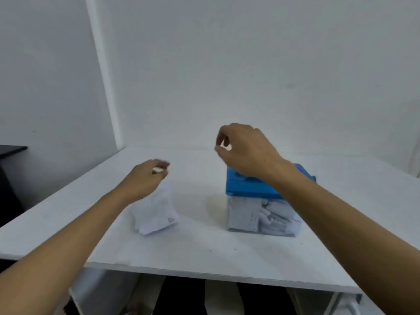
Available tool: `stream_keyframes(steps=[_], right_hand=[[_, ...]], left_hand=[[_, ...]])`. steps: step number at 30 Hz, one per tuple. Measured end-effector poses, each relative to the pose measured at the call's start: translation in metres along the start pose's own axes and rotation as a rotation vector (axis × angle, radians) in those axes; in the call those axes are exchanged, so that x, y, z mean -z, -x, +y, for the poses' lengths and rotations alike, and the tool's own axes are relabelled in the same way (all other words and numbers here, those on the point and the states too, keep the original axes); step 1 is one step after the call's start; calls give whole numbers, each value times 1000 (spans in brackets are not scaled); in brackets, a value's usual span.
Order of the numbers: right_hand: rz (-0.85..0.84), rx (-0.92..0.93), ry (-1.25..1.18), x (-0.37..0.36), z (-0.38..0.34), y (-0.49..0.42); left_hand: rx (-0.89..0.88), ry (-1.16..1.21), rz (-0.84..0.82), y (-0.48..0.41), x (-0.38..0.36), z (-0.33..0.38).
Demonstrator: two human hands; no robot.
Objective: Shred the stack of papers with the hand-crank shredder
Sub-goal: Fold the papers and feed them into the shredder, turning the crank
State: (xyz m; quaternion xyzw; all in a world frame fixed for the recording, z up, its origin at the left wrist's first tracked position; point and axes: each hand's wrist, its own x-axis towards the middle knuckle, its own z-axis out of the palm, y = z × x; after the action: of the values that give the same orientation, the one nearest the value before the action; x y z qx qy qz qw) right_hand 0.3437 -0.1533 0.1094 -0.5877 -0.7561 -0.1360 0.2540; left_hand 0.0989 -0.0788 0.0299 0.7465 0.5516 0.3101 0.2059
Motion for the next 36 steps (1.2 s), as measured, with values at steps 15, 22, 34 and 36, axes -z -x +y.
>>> stream_keyframes(steps=[15, 22, 34, 36], right_hand=[[-409, -221, -67, -188, -114, 15], [-276, -340, -348, -195, -98, 23], [-152, -501, -857, -190, -87, 19], [-128, -505, -926, -187, -84, 18]], left_hand=[[75, -229, 126, 33, -29, -110], [71, -245, 135, 32, -30, -108], [43, -328, 107, 32, -29, -110], [44, -331, 102, 31, -30, -110]])
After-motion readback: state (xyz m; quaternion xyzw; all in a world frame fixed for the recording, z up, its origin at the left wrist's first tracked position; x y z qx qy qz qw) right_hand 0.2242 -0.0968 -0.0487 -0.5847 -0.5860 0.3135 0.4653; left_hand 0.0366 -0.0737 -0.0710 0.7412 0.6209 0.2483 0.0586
